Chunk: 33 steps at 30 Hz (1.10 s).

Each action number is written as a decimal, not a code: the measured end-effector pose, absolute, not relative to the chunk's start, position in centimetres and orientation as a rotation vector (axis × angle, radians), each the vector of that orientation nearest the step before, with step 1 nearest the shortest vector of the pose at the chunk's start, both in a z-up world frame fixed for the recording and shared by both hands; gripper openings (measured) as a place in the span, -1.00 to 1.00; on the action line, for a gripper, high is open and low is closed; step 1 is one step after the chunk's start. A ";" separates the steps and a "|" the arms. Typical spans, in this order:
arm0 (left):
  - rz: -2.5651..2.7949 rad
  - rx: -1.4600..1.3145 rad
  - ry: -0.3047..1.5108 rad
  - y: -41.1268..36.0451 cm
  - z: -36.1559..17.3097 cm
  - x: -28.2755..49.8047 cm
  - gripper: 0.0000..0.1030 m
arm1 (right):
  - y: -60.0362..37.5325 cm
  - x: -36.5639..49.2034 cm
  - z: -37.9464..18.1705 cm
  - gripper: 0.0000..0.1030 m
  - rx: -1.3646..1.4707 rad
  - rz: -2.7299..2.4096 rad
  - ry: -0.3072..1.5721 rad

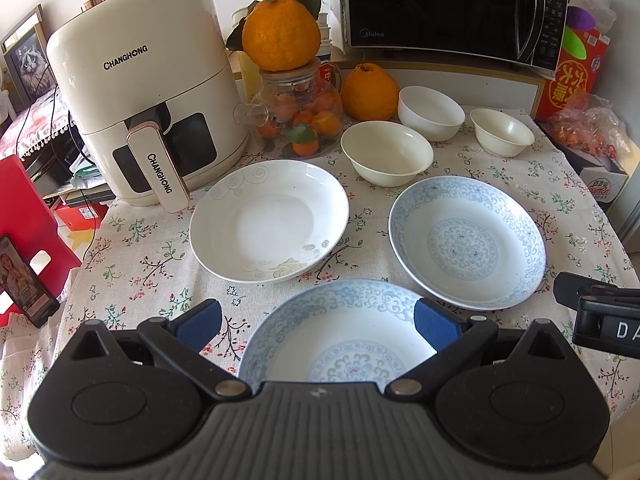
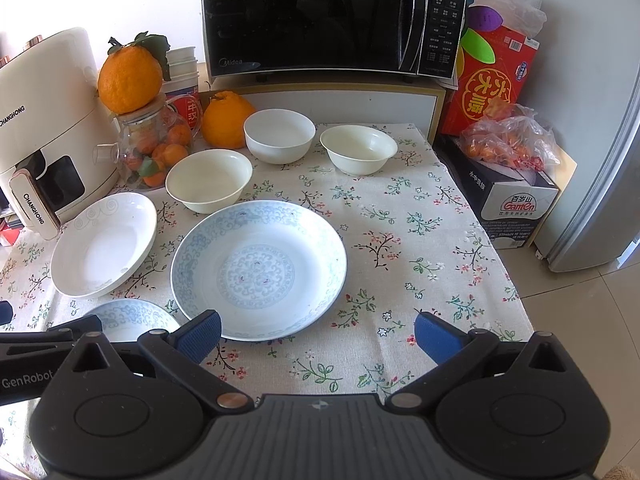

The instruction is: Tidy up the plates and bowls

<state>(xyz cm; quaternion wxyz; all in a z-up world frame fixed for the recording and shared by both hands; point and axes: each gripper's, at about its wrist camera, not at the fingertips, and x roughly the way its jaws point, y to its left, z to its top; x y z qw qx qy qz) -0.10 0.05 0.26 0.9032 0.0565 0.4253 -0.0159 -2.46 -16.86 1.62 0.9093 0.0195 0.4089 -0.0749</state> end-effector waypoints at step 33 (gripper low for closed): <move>-0.359 -0.032 1.019 0.1 -3.4 9.5 -0.05 | -25.2 6.0 -2.6 0.83 0.435 -0.019 1.006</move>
